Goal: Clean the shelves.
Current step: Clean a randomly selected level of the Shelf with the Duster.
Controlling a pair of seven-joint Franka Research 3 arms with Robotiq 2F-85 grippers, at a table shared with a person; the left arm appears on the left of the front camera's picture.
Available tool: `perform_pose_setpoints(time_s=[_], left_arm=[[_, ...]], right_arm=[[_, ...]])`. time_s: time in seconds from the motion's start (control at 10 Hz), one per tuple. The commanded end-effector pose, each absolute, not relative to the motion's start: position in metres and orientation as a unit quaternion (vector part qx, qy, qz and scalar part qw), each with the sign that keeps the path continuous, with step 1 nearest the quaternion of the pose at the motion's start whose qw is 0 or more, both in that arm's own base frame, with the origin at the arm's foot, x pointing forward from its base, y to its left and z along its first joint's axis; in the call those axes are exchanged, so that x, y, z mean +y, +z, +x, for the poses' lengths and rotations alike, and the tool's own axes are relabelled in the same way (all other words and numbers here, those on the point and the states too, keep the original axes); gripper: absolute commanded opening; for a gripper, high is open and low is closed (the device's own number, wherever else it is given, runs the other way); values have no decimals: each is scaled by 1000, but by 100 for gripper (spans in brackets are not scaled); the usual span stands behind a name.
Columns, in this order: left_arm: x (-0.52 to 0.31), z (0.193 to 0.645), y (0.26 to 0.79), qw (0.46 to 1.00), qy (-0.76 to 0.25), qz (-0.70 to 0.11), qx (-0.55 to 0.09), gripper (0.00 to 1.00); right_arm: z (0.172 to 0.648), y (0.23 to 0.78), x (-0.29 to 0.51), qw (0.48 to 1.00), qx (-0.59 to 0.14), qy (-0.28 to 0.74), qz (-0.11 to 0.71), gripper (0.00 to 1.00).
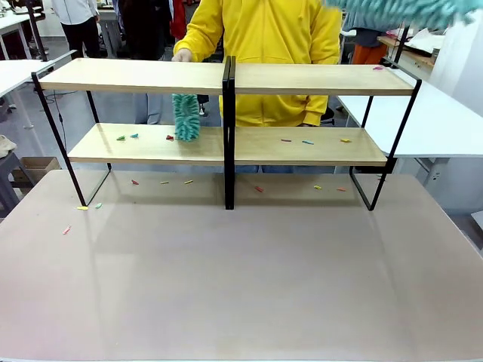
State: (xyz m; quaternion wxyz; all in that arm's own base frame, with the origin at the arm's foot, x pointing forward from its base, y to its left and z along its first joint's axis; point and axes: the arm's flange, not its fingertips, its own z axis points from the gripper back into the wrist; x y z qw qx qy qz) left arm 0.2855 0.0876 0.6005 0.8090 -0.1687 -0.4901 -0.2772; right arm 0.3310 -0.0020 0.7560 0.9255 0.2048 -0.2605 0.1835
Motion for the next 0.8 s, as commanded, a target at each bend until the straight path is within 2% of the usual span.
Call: perform_pose_setpoints(time_s=[0.0, 0.3, 0.7], left_arm=[[87, 286, 600, 805, -281, -174, -492, 100], [87, 286, 600, 805, -281, -174, -492, 100], [87, 286, 600, 805, -281, -174, -492, 100]], right_arm=[[353, 732, 12, 951, -248, 109, 151, 12], [399, 703, 36, 967, -223, 91, 88, 12], [411, 700, 39, 977, -193, 82, 30, 12]])
